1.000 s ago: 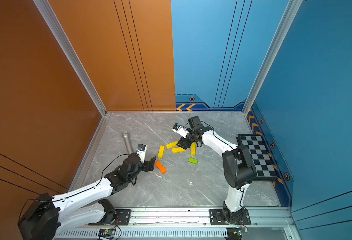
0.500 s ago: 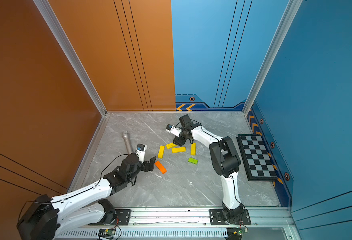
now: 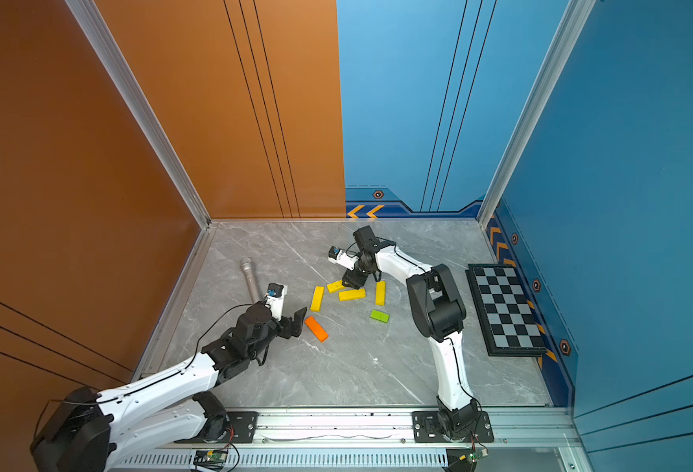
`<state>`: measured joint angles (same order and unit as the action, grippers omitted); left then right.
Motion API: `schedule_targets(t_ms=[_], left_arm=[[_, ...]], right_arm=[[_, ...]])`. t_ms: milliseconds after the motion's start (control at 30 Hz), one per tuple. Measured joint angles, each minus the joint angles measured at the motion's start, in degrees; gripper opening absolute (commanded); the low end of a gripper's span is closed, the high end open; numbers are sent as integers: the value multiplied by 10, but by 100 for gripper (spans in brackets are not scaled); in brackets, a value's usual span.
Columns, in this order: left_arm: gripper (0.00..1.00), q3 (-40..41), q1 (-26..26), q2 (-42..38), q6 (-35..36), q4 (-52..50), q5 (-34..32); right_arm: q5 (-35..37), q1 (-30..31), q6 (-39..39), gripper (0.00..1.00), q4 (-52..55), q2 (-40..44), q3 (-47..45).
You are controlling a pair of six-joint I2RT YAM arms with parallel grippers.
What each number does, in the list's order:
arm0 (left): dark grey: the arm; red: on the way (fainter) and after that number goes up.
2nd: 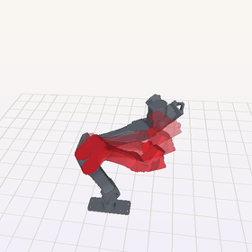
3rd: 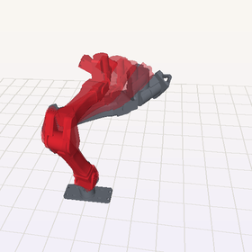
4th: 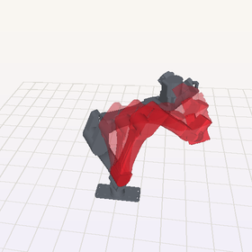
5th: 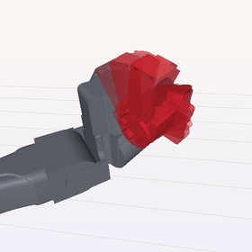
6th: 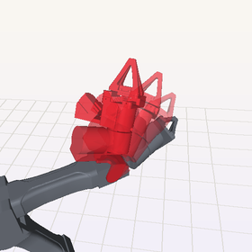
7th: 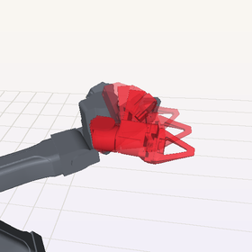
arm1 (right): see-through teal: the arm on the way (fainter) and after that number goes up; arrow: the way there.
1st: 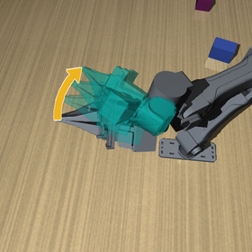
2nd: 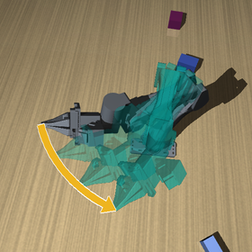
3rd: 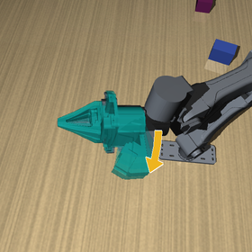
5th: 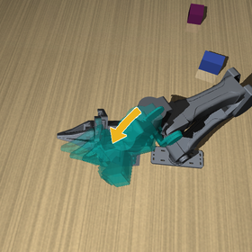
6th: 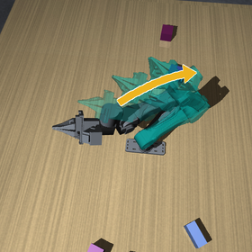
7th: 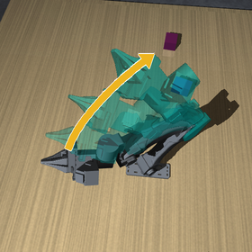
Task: Assemble the letter p with building blocks
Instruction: Assemble the building block at the center of the board.
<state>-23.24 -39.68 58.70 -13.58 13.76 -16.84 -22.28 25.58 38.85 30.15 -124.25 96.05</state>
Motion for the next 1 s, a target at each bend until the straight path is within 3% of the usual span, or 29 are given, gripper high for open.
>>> schedule_targets(t_ms=[400,1000], left_arm=[[94,5,7,-4,-10,2,4],[94,5,19,-3,-19,2,4]], right_arm=[[16,17,27,61,48,-50,50],[31,25,53,57,85,-60,79]])
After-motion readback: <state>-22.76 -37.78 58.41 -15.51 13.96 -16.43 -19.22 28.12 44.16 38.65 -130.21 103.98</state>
